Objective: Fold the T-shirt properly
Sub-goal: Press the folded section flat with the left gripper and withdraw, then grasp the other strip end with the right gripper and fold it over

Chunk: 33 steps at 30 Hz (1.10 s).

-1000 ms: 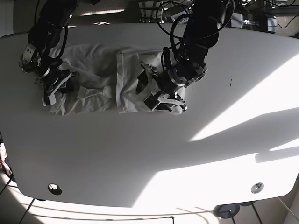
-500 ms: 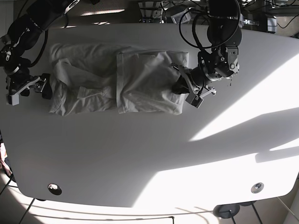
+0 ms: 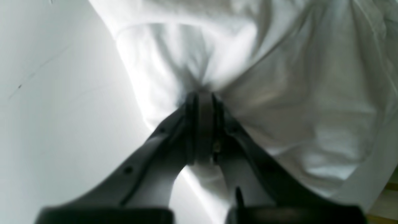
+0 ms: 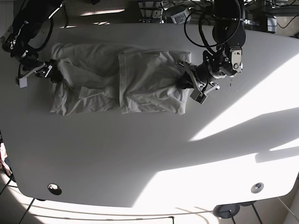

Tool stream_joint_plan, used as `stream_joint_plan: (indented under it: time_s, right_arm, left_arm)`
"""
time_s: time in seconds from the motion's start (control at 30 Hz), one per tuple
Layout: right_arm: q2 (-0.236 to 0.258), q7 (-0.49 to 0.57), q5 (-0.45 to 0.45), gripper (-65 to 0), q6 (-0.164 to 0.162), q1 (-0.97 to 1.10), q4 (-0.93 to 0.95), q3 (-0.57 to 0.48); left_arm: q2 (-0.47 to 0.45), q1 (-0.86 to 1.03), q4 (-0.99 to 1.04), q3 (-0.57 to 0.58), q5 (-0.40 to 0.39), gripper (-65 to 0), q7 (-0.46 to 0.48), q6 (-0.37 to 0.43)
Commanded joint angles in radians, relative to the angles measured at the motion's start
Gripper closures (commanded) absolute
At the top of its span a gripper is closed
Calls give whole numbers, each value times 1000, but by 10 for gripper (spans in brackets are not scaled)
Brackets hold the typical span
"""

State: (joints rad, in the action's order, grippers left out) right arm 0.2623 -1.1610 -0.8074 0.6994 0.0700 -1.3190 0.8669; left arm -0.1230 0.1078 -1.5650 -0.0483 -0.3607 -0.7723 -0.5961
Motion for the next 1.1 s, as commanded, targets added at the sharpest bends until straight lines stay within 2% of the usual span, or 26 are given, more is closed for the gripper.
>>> stream_joint_plan:
  time_s: [0.03, 0.17, 0.27, 0.37, 0.53, 0.6, 0.63, 0.67, 0.7, 0.73, 0.77, 0.83, 1.0, 1.1]
  right_arm:
    - [12, -15, -43, -650, -1, 14, -9, -10]
    - [12, -20, -89, -650, -1, 30, -9, -24]
    - [-2, -20, -89, -650, -1, 50, -12, -38]
    - [-8, -20, -82, -650, -1, 66, -12, -133]
    - [-19, -14, -82, -645, -1, 60, -7, -140]
    - [-19, 3, -80, -472, -1, 57, -7, -142]
    - [-19, 19, -80, -358, -1, 57, -9, -148]
    - [-19, 31, -79, -236, -1, 57, -9, -150]
    - [-19, 40, -56, -67, -1, 57, -12, -151]
    - [-24, 42, -25, -8, -1, 55, -17, -153]
    - [-30, 45, 29, -38, -1, 37, -41, -151]
    - [-39, 52, 70, -16, -1, 37, -113, -148]
    - [-97, -1, 70, -17, -1, 58, -414, -150]
    - [-169, -101, 69, -17, -1, 55, -655, -156]
  left_arm:
    - [-4, -9, -15, -2, 1, 0, 7, 0]
    - [-5, -9, -12, -2, 1, 0, 7, 0]
    - [-5, -9, -12, -2, 1, 0, 7, 0]
    - [-5, -9, -8, -2, 2, 0, 7, 0]
    - [-5, -9, -8, -2, 2, 0, 7, 0]
    - [-5, -7, -7, -2, 2, -1, 7, 0]
    - [-5, -7, -7, -2, 2, -1, 7, 0]
    - [-5, -7, -7, -2, 2, -1, 7, 0]
    - [-5, -7, -7, -2, 2, -1, 7, 0]
    - [-5, -7, -7, -2, 2, -1, 7, 1]
    - [-5, -7, -7, 0, 2, -3, 7, 3]
    - [-4, -7, -5, 5, 4, -3, 7, 5]
    - [1, -9, 25, 23, 4, -3, 4, 5]
    - [1, -10, 56, 34, 4, -3, 4, 5]
